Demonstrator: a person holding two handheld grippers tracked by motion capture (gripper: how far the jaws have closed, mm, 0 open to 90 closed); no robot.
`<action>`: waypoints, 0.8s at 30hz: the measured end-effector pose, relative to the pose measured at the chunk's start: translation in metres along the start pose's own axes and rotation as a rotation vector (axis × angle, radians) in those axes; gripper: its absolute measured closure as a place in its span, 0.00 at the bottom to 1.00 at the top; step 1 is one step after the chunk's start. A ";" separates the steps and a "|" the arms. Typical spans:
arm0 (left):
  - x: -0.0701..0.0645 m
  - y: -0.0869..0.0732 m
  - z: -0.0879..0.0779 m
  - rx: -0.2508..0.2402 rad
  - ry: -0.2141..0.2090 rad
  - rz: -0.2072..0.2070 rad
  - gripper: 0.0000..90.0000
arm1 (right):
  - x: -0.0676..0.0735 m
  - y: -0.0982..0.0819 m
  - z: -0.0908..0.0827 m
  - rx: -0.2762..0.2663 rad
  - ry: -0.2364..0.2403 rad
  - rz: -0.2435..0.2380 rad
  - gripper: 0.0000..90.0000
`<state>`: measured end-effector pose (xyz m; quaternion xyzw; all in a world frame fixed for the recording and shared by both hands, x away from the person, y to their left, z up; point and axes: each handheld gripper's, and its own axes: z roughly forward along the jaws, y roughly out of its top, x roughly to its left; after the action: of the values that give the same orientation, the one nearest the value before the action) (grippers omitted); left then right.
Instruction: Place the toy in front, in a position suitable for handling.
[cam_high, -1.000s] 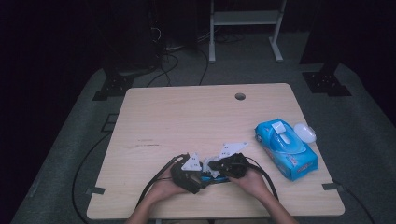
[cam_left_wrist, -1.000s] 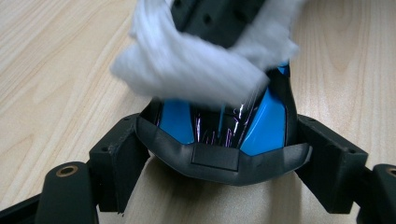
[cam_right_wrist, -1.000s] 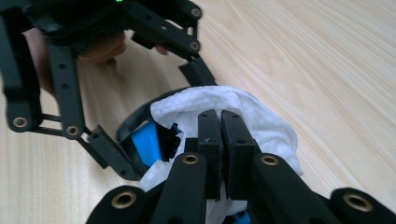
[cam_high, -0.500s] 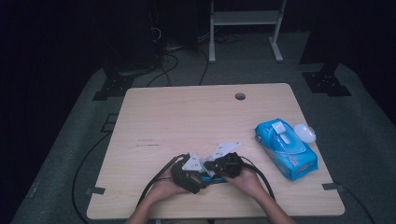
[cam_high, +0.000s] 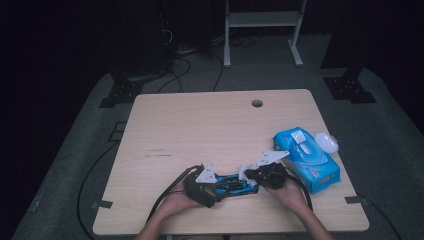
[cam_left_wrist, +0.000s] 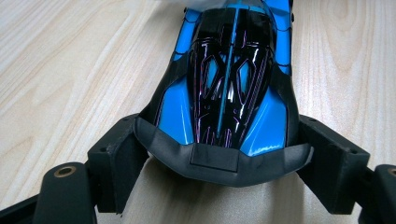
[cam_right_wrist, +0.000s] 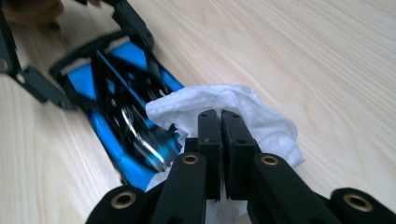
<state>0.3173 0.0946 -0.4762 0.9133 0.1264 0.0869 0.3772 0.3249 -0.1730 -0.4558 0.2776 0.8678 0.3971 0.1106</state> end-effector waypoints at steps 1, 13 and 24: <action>0.000 0.000 -0.001 -0.002 0.000 0.002 0.24 | -0.001 -0.003 -0.002 0.002 -0.006 0.000 0.96; 0.001 -0.001 -0.001 -0.001 -0.007 0.002 0.25 | 0.005 -0.003 -0.002 -0.017 0.016 0.008 0.96; 0.002 -0.002 -0.002 -0.003 -0.014 0.001 0.25 | 0.006 -0.018 -0.015 -0.002 0.017 0.013 0.96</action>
<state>0.3187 0.0976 -0.4760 0.9133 0.1232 0.0810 0.3796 0.3069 -0.1889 -0.4592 0.2796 0.8665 0.4010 0.1009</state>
